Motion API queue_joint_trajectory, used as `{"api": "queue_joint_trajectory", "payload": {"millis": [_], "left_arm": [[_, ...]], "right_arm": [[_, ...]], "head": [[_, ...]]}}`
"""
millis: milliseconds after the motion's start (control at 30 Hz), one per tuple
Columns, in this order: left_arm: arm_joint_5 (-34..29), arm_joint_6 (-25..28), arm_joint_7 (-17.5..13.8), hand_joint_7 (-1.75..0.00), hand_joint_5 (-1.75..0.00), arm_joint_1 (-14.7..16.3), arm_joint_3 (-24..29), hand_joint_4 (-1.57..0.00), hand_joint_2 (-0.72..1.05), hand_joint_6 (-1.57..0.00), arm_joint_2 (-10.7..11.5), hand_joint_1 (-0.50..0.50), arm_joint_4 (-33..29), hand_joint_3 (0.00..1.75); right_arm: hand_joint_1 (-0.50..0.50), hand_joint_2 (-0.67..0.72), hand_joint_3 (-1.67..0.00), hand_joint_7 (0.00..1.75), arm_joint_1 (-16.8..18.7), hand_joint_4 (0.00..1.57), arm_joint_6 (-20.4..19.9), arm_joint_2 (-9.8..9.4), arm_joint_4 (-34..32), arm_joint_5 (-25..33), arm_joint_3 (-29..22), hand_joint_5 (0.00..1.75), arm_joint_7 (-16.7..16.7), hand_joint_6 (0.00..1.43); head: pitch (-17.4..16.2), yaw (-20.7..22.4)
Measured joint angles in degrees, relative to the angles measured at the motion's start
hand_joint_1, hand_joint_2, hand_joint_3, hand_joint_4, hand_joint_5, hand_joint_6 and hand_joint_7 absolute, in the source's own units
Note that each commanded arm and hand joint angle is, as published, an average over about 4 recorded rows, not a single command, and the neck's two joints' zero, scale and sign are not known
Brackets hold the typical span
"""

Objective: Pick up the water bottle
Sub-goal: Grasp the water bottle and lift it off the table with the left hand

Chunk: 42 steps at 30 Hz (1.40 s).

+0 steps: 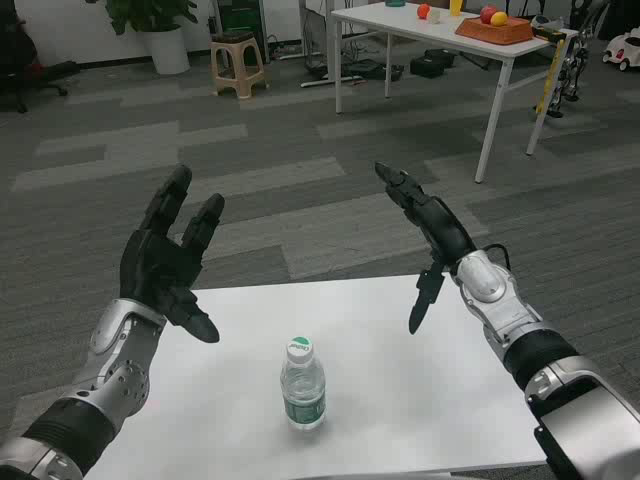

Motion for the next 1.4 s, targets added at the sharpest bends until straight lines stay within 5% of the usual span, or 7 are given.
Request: {"api": "queue_joint_trajectory", "payload": {"millis": [800, 1167, 1400], "left_arm": [[3.5, -2.6, 0.3, -0.03, -0.72, 0.1, 0.2, 0.00, -0.46, 0.00, -0.4, -0.50, 0.5, 0.09], [16.2, -1.4, 0.2, -0.07, -0.72, 0.5, 5.8, 0.00, -0.46, 0.00, -0.3, -0.50, 0.4, 0.04], [26.6, 4.0, -0.4, -0.07, -0.72, 0.7, 9.4, 0.00, -0.46, 0.00, 0.1, -0.50, -0.6, 0.09]], "right_arm": [[-0.46, 0.63, 0.00, 0.00, 0.3, 0.00, 0.0, 0.01, -3.4, 0.1, -0.8, 0.00, 0.0, 0.00], [-0.46, 0.63, 0.00, 0.00, 0.3, 0.00, 0.0, 0.01, -3.6, 0.1, -0.8, 0.00, 0.0, 0.00], [-0.46, 0.65, 0.00, 0.00, 0.3, 0.00, 0.0, 0.00, -3.6, 0.1, -0.8, 0.00, 0.0, 0.00]], "head": [[-0.2, -0.3], [-0.4, -0.2], [-0.4, -0.2]]}}
